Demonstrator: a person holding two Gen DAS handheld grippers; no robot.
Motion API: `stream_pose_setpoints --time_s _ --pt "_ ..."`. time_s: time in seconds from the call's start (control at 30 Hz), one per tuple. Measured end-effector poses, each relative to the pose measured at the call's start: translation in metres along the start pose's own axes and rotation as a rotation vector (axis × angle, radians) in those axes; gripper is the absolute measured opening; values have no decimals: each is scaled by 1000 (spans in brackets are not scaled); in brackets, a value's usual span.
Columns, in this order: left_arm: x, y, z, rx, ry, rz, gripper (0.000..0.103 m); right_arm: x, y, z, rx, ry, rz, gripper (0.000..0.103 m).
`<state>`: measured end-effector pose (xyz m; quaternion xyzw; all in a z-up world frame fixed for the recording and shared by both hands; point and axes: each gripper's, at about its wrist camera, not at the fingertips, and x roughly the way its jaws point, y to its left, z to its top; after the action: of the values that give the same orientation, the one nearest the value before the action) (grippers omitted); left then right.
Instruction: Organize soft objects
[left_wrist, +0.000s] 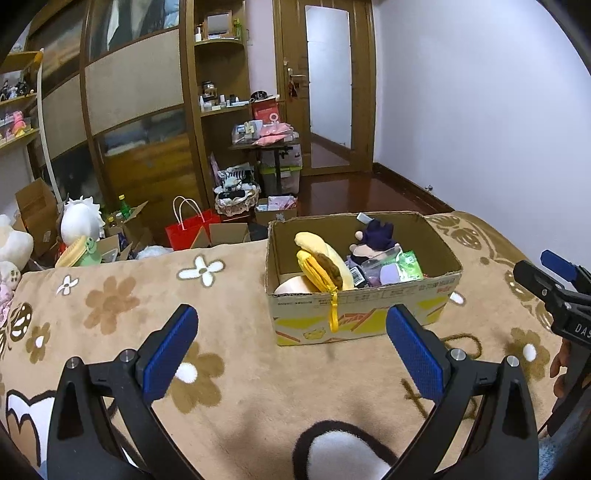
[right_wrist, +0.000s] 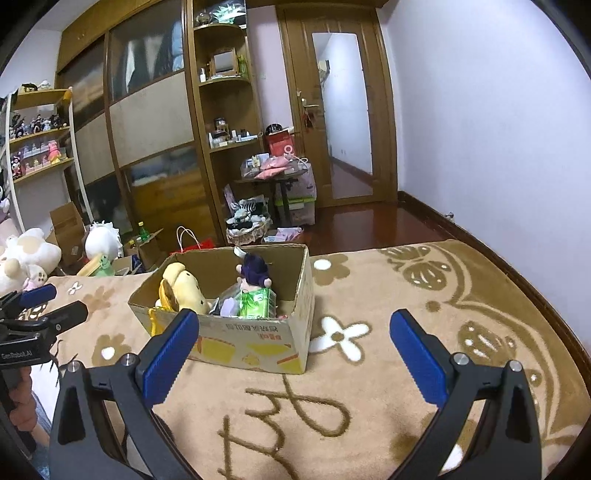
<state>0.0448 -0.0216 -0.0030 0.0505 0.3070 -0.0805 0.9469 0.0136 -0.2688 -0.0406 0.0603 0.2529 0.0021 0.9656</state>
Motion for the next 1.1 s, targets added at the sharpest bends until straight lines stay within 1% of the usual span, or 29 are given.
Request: stream_pose_setpoints --time_s 0.17,0.33,0.63,1.1 --pt "0 1 1 -9 -1 22 101 3 0 -1 -2 8 3 103" --pt "0 1 0 -8 4 26 101 3 0 -1 -4 6 2 103" --pt "2 -7 -3 39 9 34 101 4 0 -3 2 0 -1 103" --pt "2 -8 -4 34 12 33 101 4 -1 -3 2 0 2 103"
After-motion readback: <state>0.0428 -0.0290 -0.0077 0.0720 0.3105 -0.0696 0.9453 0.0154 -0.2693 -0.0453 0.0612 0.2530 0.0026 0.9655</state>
